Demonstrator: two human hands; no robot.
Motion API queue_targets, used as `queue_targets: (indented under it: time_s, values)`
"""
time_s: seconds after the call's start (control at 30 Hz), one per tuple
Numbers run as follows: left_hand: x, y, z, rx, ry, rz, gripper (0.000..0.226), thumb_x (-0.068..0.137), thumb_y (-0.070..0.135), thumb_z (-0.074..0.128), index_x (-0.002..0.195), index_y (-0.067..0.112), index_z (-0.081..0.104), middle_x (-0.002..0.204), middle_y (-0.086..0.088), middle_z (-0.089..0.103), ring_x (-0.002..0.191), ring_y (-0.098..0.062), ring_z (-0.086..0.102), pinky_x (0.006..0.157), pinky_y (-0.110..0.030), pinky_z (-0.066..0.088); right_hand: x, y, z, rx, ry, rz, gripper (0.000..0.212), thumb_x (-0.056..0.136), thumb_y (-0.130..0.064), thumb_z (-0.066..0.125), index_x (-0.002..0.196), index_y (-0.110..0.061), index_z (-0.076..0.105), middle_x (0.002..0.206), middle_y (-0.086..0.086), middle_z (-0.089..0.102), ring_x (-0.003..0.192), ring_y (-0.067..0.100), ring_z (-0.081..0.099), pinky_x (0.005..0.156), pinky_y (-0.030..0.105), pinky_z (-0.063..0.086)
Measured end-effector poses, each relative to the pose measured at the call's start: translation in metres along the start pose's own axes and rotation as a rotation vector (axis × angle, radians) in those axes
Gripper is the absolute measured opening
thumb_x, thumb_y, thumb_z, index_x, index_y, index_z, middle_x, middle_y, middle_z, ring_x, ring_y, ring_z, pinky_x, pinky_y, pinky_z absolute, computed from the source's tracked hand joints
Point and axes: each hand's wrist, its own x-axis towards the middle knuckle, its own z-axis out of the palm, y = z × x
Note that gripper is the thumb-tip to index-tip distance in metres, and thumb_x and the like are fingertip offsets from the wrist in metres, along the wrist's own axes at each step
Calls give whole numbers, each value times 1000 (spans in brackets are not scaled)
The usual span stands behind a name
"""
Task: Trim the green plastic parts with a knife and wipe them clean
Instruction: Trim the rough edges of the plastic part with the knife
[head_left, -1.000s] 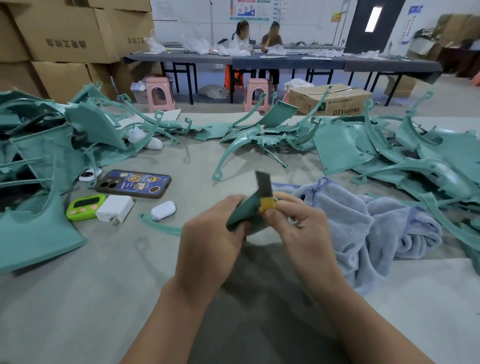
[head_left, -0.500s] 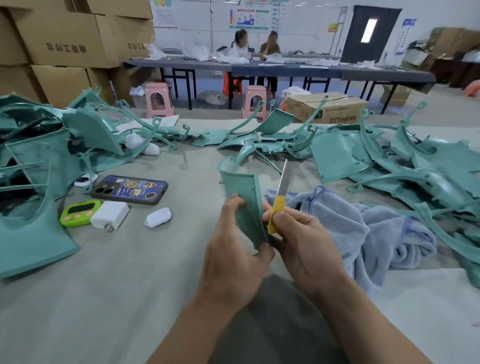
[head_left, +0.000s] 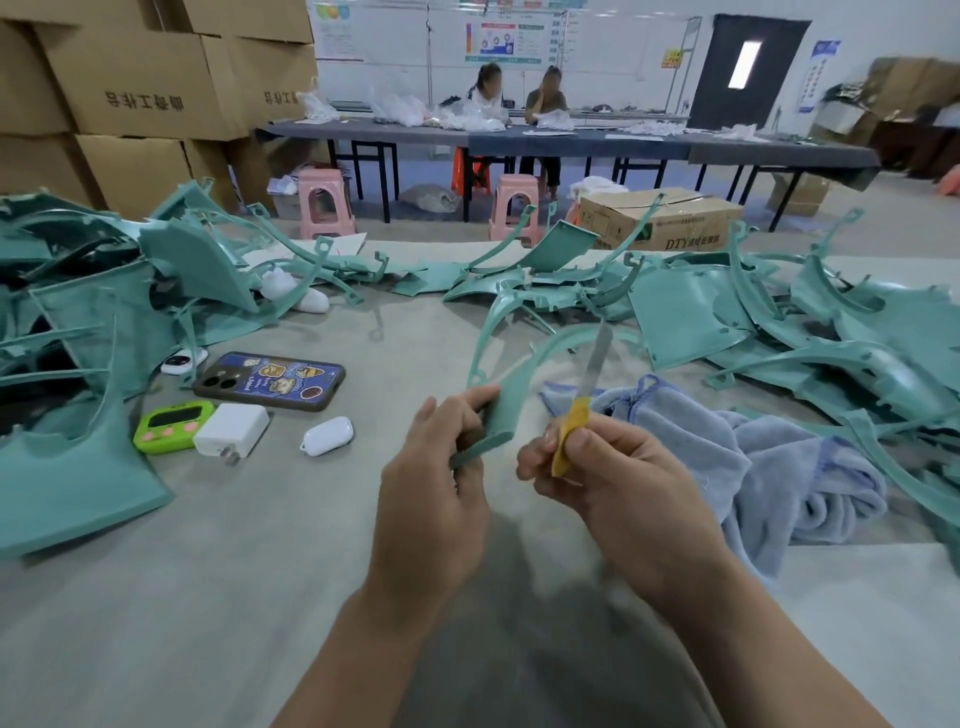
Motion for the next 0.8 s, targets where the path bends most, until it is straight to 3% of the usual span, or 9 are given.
queue_targets:
  time_s: [0.1, 0.2, 0.3, 0.37, 0.4, 0.6, 0.67, 0.73, 0.8]
  values:
    - [2, -17, 0, 135, 28, -41, 40, 66, -23, 52, 75, 14, 38, 106, 13, 69, 110, -13, 63, 105, -52, 45, 0, -1, 0, -98, 29, -20, 21, 93, -17, 59, 80, -14, 75, 78, 16, 71, 63, 23, 62, 59, 25, 49]
    - [3, -33, -2, 245, -42, -142, 32, 64, -17, 51, 72, 11, 39, 89, -3, 67, 95, -35, 62, 78, -50, 51, 0, 5, -1, -536, 98, -74, 26, 97, -3, 58, 73, -6, 67, 62, 8, 63, 50, 13, 47, 52, 26, 39]
    - [5, -39, -2, 316, -130, -325, 44, 74, -10, 52, 106, 20, 57, 103, -4, 71, 97, -36, 64, 81, -49, 53, -1, 14, -3, -1050, 127, -109, 28, 93, -14, 61, 67, -10, 53, 51, -7, 45, 50, 6, 38, 51, 22, 31]
    - [3, -41, 0, 371, -167, -316, 69, 77, -7, 52, 138, 28, 53, 122, -1, 70, 108, -32, 64, 94, -42, 52, -3, 16, -2, -1062, 121, -114, 29, 94, -19, 60, 67, -12, 50, 51, -7, 43, 52, 6, 39, 52, 23, 33]
    - [2, -42, 0, 382, -169, -303, 72, 78, -6, 53, 143, 28, 52, 130, 0, 67, 114, -30, 62, 99, -37, 48, -3, 16, -1, -1049, 111, -118, 29, 94, -21, 60, 68, -13, 51, 54, -3, 45, 53, 6, 39, 53, 23, 33]
    - [5, -44, -3, 372, -162, -327, 75, 78, -8, 49, 139, 34, 59, 130, 8, 68, 114, -23, 62, 92, -23, 42, 3, 16, -3, -1093, -37, -91, 27, 90, -32, 54, 75, -9, 54, 65, 3, 50, 57, 6, 41, 58, 33, 37]
    - [4, -45, -3, 358, -156, -303, 76, 76, -9, 49, 139, 32, 60, 132, 9, 68, 115, -22, 62, 91, -22, 43, 11, 19, -10, -1167, 109, -66, 27, 92, -29, 56, 72, -11, 53, 59, 1, 50, 56, 8, 41, 57, 31, 37]
    - [4, -46, -2, 357, -160, -291, 75, 76, -10, 49, 139, 31, 60, 132, 8, 67, 114, -24, 62, 86, -22, 42, 22, 17, -22, -1252, 413, -13, 29, 95, -22, 57, 68, -10, 55, 55, 0, 53, 60, 18, 50, 60, 36, 37]
    - [4, -46, -2, 362, -154, -290, 75, 76, -10, 49, 138, 30, 61, 132, 7, 68, 113, -25, 63, 86, -25, 44, 25, 13, -29, -1161, 557, -35, 30, 96, -18, 57, 66, -13, 58, 56, -1, 57, 63, 23, 53, 59, 39, 38]
